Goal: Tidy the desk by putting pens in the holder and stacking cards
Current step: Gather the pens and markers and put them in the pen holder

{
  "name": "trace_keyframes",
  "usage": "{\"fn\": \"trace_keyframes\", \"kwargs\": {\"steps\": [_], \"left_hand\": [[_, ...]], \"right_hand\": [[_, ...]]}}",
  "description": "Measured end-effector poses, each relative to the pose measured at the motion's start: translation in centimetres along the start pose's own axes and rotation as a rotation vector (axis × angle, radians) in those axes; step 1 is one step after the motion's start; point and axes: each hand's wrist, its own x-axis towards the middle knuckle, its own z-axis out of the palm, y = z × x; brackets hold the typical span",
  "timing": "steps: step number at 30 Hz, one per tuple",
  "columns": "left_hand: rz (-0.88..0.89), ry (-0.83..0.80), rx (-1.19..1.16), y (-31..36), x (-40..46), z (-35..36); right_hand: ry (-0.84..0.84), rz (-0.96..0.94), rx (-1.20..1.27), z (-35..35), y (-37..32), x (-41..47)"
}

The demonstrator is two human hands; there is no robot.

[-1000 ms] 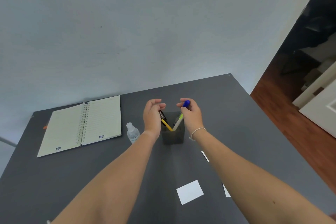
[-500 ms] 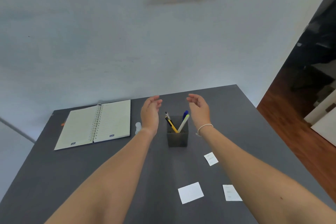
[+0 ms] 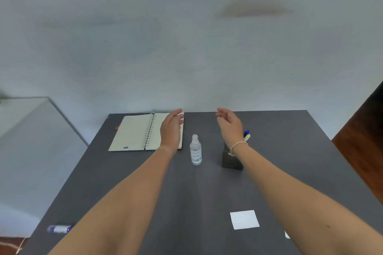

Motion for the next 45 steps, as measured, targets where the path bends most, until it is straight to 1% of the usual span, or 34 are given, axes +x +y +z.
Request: {"fn": "trace_keyframes", "kwargs": {"steps": [7,10,14,17,20,24,27,31,35,37,41,45], "left_hand": [[0.017,0.081,0.055,0.4,-0.3,-10.1],[0.009,0.132,0.078,0.0,-0.5,-15.1],[-0.019,0.174,0.109,-1.0,-1.2,-21.1],[-0.004,0.184,0.132,-2.0,-2.1,-24.5],[-0.014,0.173,0.196,-3.3,-3.0,-27.6],[-0.093,0.09,0.344,-5.5,-4.0,-30.8],[-0.127,-0.014,0.506,-7.4,-5.0,-32.9],[-0.183,-0.157,0.71,-9.7,-6.2,-35.3],[-0.184,-0.389,1.078,-11.0,-6.8,-37.6],[-0.171,-0.467,1.205,-11.4,-7.1,-38.2],[-0.107,-0.516,1.301,-11.9,-7.3,-38.4],[-0.077,-0.495,1.344,-12.4,-7.1,-38.0]], "right_hand": [[-0.094,-0.019,0.003,8.3,0.7,-3.4],[-0.163,0.004,-0.04,12.3,1.4,-5.5],[-0.274,-0.024,-0.112,16.9,2.3,-8.6],[-0.334,-0.029,-0.169,19.6,3.3,-10.9],[-0.356,-0.003,-0.22,21.9,4.7,-13.1],[-0.389,0.006,-0.398,23.6,7.2,-15.7],[-0.457,-0.005,-0.566,24.4,9.2,-17.5],[-0.484,0.024,-0.712,25.2,11.0,-19.5],[-0.488,0.08,-0.87,25.5,12.0,-20.7],[-0.508,0.105,-0.951,25.5,12.3,-20.9],[-0.535,0.123,-1.081,25.3,12.9,-21.2],[-0.5,0.159,-1.065,25.1,13.3,-21.1]]}}
